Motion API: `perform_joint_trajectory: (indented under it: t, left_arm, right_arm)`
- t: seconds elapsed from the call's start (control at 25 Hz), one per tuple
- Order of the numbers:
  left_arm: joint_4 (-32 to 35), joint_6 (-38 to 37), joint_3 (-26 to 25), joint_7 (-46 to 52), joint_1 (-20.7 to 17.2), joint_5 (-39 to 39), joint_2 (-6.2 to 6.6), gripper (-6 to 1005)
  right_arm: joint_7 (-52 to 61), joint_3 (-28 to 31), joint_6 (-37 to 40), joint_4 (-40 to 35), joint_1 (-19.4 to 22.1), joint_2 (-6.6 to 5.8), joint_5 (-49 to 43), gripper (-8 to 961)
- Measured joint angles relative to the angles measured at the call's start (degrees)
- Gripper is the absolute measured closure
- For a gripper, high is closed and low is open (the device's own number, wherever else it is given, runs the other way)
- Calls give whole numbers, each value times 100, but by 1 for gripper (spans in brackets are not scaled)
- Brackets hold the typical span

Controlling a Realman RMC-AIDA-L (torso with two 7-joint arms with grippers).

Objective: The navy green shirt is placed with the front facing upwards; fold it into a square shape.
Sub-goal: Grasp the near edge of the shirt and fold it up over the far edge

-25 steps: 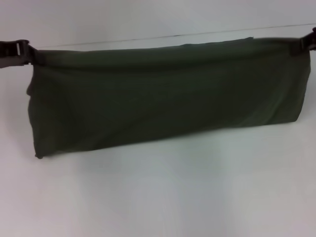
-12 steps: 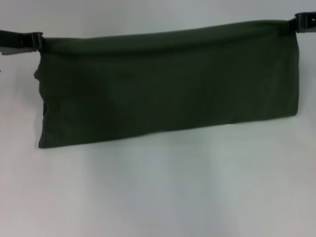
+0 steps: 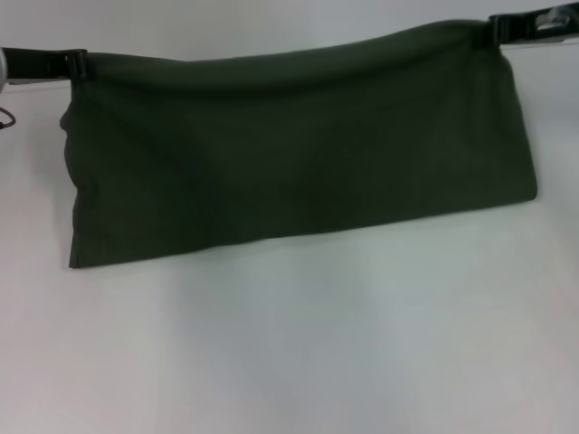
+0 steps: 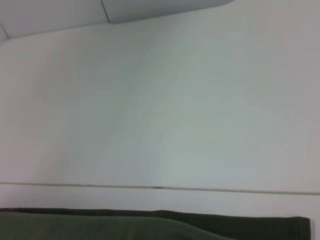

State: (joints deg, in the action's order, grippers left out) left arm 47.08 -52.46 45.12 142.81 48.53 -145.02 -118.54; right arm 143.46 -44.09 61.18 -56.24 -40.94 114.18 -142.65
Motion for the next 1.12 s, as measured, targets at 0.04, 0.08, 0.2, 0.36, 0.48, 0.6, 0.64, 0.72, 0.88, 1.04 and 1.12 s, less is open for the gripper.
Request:
perform_joint_trajectory:
  t: [0.04,0.08,0.2,0.36,0.48,0.6,0.64,0.72,0.88,1.04,1.12]
  left_arm:
    - [-15,99,0,-63,-2,-3,-34,971]
    - [-51,186,3,-121,-3,-12,-71,971]
    - [-193,356,42,-222,17,-36,-110,971]
    - [-267,509,85,-253,19,-38,-110,972]
    - [-279,615,106,-254,15,-38,-117,972]
    - [-312,772,267,-254,24,-28,-134,972]
    - [-318,825,327,-254,26,-19,-141,972]
    - [-330,907,427,-254,29,-9,-157,971]
    - [-357,1094,567,-254,40,-4,-219,971]
    - [-434,1271,643,-254,72,-7,-271,971]
    - [-492,1337,687,-254,103,-16,-275,971]
  right_arm:
    - [-2,-48,-101,96,-11,9,0,877]
    - [-7,-100,-235,209,-28,17,0,877]
    - [-54,-160,-507,462,-42,32,0,876]
    - [-68,-140,-724,550,30,37,-3,874]
    - [-68,-123,-843,554,85,34,5,873]
    - [-71,-123,-1022,572,95,36,5,872]
    - [-71,-124,-1083,594,98,43,1,872]
    - [-71,-138,-1174,633,101,53,-2,871]
    - [-70,-165,-1251,650,105,66,-10,870]
    - [-70,-167,-1379,671,102,81,-15,869]
    - [-69,-169,-1468,719,83,86,-15,868]
